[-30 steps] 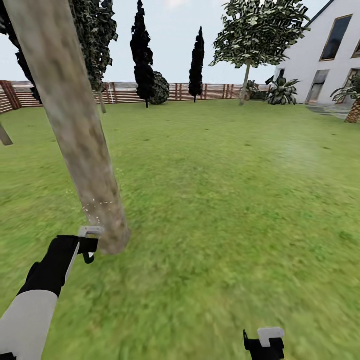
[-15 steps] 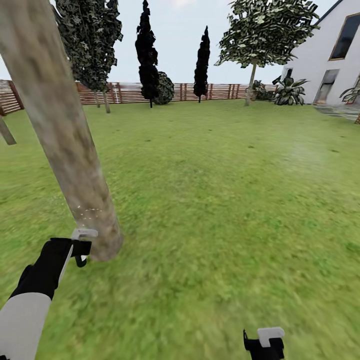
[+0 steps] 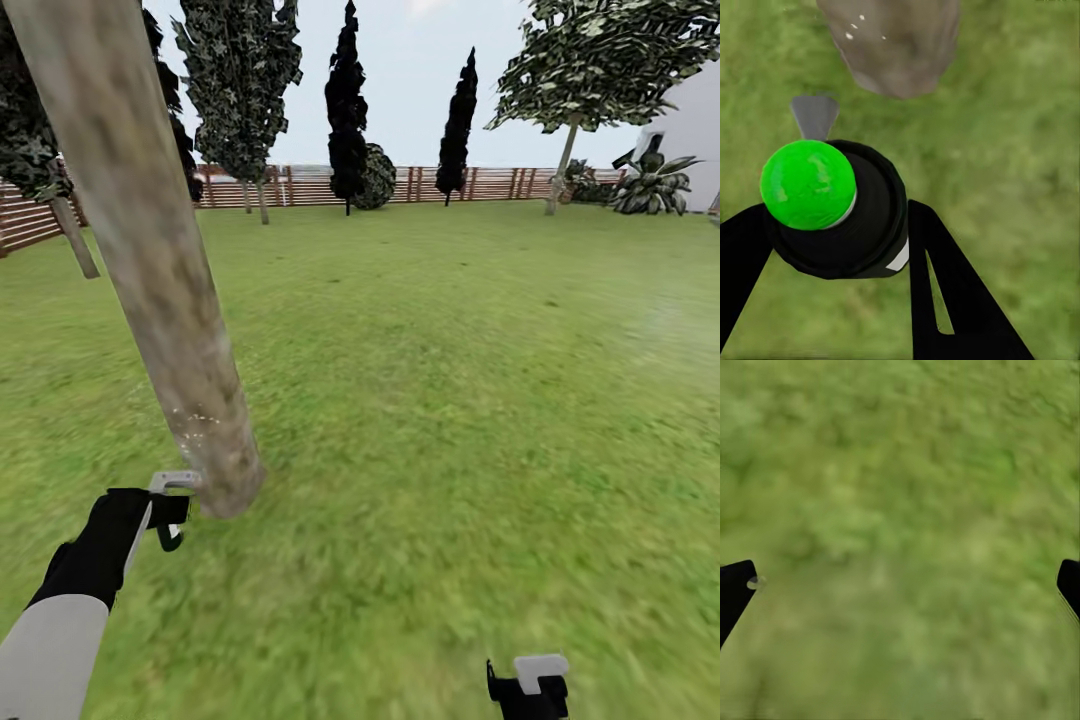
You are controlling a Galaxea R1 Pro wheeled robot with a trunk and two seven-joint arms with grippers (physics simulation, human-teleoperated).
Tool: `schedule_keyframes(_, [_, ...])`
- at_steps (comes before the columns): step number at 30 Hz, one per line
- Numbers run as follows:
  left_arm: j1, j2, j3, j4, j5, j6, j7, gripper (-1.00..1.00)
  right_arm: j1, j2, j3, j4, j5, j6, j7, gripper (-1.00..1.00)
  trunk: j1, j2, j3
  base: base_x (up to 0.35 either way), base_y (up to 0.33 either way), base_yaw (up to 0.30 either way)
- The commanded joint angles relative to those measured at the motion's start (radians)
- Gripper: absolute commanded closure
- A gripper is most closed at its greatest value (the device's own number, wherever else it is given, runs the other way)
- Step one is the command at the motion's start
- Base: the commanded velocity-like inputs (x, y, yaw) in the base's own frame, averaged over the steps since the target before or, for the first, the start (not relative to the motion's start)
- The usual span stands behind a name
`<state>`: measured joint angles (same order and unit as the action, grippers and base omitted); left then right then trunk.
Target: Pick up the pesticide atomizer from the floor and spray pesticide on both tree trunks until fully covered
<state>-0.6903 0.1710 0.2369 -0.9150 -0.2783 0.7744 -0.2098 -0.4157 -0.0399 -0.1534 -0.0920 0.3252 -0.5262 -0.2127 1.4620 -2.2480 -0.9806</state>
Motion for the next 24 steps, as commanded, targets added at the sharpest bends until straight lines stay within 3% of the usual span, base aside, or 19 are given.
schedule_keyframes(1, [0.000,0.008,0.002,0.000,0.002,0.000,0.000,1.00,0.000,0.000,0.000,0.000,0.000,0.000,0.000,-1.00,0.000,0.000,0.000,0.157,-0.235,0.277])
schedule_keyframes(3, [0.002,0.014,0.000,0.002,0.003,0.000,0.000,1.00,0.000,0.000,0.000,0.000,0.000,0.000,0.000,-1.00,0.000,0.000,0.000,0.157,-0.235,0.277])
schedule_keyframes(8, [0.006,-0.002,-0.004,0.014,0.004,-0.001,0.001,1.00,0.000,0.000,0.000,0.000,-0.001,0.000,0.001,-1.00,0.000,0.000,0.000,0.157,-0.235,0.232])
schedule_keyframes(24, [0.009,0.009,0.000,0.027,0.004,-0.003,0.001,1.00,0.000,0.000,0.000,0.000,0.000,0.000,0.001,-1.00,0.000,0.000,0.000,0.059,-0.262,0.019])
